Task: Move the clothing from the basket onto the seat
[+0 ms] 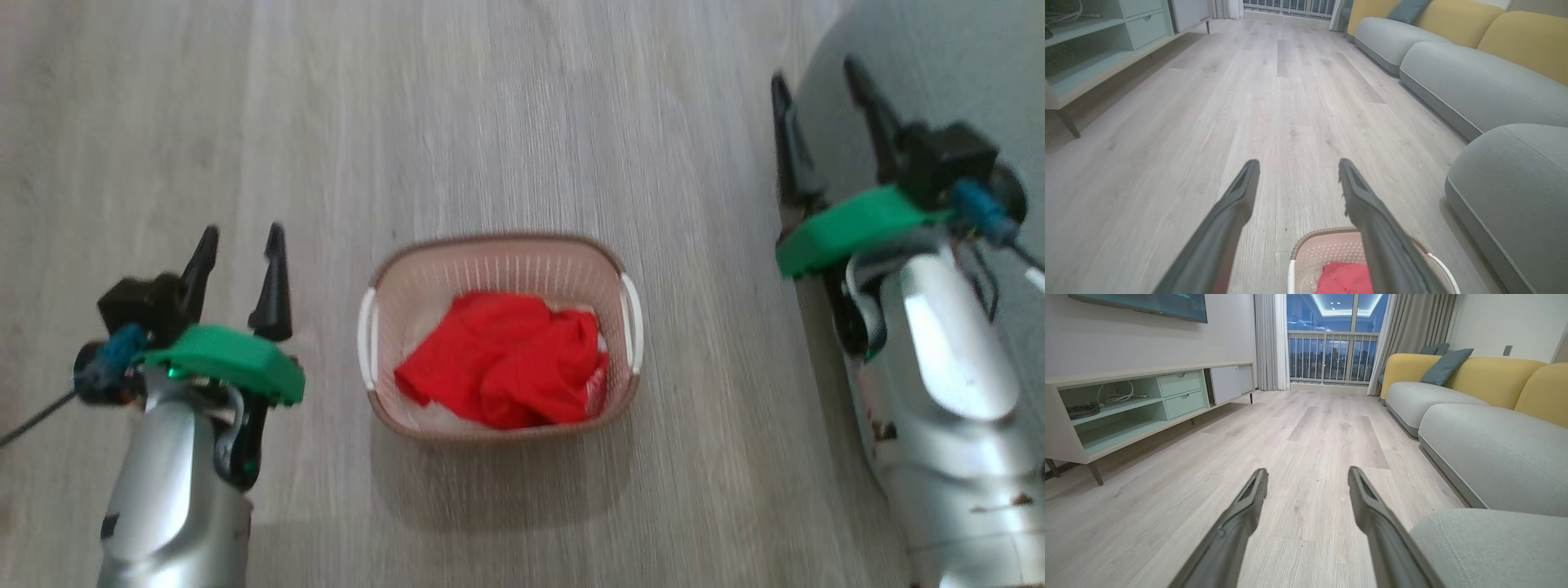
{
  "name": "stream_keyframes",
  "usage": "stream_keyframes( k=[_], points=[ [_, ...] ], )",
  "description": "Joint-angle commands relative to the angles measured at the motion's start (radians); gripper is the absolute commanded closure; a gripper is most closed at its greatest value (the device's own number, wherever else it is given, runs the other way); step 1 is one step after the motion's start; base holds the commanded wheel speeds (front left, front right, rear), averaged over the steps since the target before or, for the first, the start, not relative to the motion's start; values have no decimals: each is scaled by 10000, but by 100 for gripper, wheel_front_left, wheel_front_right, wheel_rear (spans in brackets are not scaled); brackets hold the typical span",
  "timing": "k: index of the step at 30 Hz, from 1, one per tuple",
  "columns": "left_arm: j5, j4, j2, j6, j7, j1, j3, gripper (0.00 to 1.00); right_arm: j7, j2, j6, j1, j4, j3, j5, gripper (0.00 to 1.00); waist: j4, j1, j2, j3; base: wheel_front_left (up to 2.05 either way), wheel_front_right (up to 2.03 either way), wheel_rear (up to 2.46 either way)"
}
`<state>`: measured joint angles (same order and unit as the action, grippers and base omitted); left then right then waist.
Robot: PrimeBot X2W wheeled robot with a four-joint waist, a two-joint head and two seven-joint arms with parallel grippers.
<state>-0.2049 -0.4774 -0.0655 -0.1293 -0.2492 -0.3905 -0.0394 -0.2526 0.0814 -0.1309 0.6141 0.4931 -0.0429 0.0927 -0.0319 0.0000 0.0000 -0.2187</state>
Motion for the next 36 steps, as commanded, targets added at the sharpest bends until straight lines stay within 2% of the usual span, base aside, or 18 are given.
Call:
stream_keyframes(
  k=[1,8,15,22,30,36],
  points=[
    [-133,335,-188,-14,-126,-475,-179,0,-91,-174,2,492,-501,-144,-84,0,-203,0,0,-821,0,0,0],
    [-573,231,-157,-14,-126,-1014,704,0,-91,-251,2,1197,-1290,-164,-303,0,-358,0,0,-2259,0,0,0],
    [-1160,-171,-311,-14,-126,-1795,2268,0,-91,-289,2,2201,-1959,-150,-555,0,-592,0,0,-3951,0,0,0],
    [-1542,-965,-589,-14,-126,-2866,4394,0,-91,-306,2,2981,-2312,-290,-727,0,-899,0,0,-5193,0,0,0],
    [-2714,-1637,-1268,-14,-126,-4044,7833,0,-91,-310,2,3462,-2604,-516,-543,0,-1311,0,0,-6170,0,0,0],
    [-3294,-1556,-1648,-14,-126,-4866,9173,0,-92,-310,2,3554,-2805,-537,-302,0,-1582,0,0,-6737,0,0,0]
  ],
)
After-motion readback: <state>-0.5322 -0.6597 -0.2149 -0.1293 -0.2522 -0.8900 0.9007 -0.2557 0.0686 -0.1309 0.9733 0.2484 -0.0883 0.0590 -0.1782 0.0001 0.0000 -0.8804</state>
